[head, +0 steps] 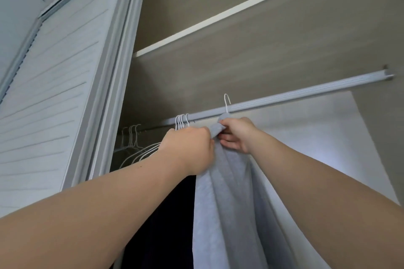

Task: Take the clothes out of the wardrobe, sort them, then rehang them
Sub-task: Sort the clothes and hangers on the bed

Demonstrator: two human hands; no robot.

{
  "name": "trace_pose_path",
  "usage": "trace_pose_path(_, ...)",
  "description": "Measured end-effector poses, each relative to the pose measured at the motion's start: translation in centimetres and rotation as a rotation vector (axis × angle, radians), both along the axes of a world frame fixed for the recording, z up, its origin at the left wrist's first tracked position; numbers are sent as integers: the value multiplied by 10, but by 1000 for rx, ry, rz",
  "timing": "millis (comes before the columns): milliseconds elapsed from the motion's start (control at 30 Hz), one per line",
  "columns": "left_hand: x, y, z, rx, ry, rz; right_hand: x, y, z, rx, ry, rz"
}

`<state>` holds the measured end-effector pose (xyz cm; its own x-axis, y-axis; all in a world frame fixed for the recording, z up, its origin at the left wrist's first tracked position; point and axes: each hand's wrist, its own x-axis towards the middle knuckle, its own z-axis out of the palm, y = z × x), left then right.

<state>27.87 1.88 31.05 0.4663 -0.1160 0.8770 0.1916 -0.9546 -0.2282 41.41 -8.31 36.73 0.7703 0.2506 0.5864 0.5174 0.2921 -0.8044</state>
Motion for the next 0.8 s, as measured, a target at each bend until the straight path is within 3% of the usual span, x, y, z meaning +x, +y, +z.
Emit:
trace_pose_path(267, 30, 19, -3, 40, 72, 203, 39, 42, -2, -198, -5, -74)
trace_pose_path(500, 34, 55, -9, 125, 95, 448, 54, 90, -2, -157, -140, -300)
trace_pose_path(800, 41, 71, -6, 188, 48, 488, 60, 123, 6, -365, -299, -369)
